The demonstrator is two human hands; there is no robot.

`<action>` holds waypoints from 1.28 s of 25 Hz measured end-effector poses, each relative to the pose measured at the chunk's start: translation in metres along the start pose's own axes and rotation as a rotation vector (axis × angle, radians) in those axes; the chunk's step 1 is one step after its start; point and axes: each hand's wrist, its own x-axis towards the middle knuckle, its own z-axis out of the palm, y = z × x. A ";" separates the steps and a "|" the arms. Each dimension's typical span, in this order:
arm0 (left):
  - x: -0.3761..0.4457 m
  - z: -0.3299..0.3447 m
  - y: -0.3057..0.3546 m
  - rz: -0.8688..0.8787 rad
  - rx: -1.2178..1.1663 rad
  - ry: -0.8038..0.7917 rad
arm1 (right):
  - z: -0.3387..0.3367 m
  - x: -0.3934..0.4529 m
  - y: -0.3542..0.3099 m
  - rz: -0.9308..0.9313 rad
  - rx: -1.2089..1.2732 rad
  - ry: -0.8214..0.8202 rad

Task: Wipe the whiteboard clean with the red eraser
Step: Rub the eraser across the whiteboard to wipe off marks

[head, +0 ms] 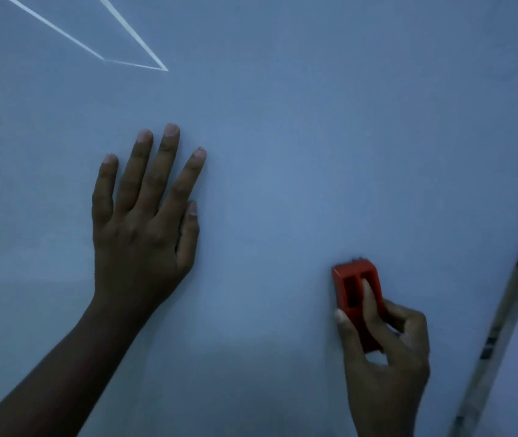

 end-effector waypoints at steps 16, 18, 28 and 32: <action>-0.063 0.003 0.008 -0.089 -0.022 0.012 | 0.030 0.005 -0.065 -0.228 -0.095 -0.173; -0.070 0.003 0.010 -0.098 -0.024 0.012 | 0.035 0.028 -0.074 -0.136 -0.034 -0.116; -0.106 0.006 0.011 -0.094 -0.021 0.006 | 0.027 -0.045 -0.041 -0.363 -0.154 -0.312; -0.138 0.008 0.015 -0.117 -0.015 0.002 | -0.008 -0.032 0.010 -0.097 -0.156 -0.105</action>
